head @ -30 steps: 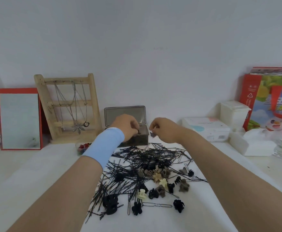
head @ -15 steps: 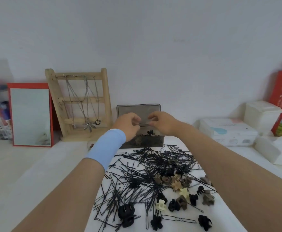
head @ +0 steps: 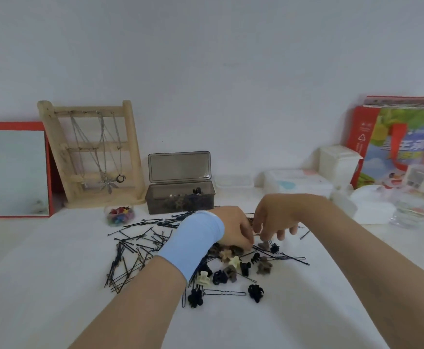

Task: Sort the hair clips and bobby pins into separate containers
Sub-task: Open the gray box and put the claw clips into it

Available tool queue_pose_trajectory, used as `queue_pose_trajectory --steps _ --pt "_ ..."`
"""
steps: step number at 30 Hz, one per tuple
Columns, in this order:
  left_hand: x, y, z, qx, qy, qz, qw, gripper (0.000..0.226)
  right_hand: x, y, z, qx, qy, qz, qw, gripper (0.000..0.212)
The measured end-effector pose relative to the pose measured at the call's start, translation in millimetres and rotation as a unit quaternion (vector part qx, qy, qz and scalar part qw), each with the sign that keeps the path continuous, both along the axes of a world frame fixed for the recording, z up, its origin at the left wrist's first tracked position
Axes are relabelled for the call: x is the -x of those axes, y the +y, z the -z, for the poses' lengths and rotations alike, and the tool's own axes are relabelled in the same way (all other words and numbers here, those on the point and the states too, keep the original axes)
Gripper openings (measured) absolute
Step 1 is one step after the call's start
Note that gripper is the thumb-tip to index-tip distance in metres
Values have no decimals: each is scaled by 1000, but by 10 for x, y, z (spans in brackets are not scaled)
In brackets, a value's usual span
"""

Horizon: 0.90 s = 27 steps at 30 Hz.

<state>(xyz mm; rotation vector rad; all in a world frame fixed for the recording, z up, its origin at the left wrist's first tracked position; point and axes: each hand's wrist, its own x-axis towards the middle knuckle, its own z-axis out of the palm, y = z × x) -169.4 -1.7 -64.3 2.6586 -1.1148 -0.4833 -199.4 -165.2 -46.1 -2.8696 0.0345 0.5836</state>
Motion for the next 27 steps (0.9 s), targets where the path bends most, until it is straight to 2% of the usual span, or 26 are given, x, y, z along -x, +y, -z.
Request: queue_pose_trajectory --steps 3,7,12,17,19,22,27 --pt "25 -45 23 -39 -27 -1 999 19 106 -31 95 -19 6 1 1000 22" --pt "2 2 24 -6 -44 -10 999 7 168 0 105 -35 -4 -23 999 20" --pt "-17 87 21 3 -38 2 999 12 135 48 75 -17 -11 -36 999 25" --pt "-177 247 -42 103 -34 -47 993 8 -5 76 -18 -78 -104 -19 991 25" --pt "-281 346 -64 150 -2 -71 986 7 -76 108 -66 -105 -141 -19 984 27" --pt "-429 505 -73 225 81 -111 965 4 -205 204 -113 -175 -160 -17 971 26" --pt "-730 739 -88 268 106 -151 945 10 -511 365 -74 -247 -156 -19 956 19"
